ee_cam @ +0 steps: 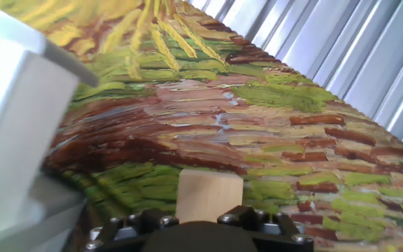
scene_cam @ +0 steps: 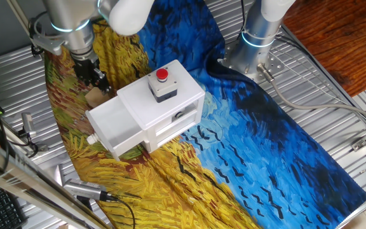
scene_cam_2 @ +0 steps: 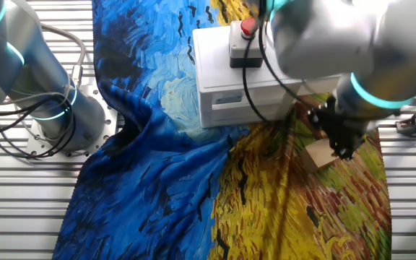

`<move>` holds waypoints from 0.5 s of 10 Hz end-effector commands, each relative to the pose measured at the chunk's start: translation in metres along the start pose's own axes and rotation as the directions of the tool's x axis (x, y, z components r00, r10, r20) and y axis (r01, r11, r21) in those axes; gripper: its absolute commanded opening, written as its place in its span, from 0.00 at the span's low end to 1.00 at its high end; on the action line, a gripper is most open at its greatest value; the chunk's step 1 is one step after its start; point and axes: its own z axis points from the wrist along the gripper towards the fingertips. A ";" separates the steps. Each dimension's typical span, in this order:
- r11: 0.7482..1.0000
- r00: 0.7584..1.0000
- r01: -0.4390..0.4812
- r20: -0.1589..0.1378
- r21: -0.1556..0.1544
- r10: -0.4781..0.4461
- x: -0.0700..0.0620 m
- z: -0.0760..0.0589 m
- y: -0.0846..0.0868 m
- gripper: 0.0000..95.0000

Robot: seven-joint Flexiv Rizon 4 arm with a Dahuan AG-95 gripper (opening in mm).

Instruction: Take something out of a drawer

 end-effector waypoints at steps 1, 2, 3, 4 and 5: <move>1.000 1.000 -0.021 -0.003 -0.004 0.021 -0.001 -0.001 -0.001 0.00; 0.999 0.999 -0.035 -0.004 -0.006 0.035 -0.001 -0.001 -0.001 0.00; 0.999 0.999 -0.044 -0.004 -0.008 0.044 -0.001 -0.001 -0.001 0.00; 0.999 0.999 -0.051 -0.004 -0.009 0.051 -0.001 -0.001 -0.001 0.00; 0.999 0.999 -0.053 -0.002 -0.011 0.053 -0.001 -0.001 -0.001 0.00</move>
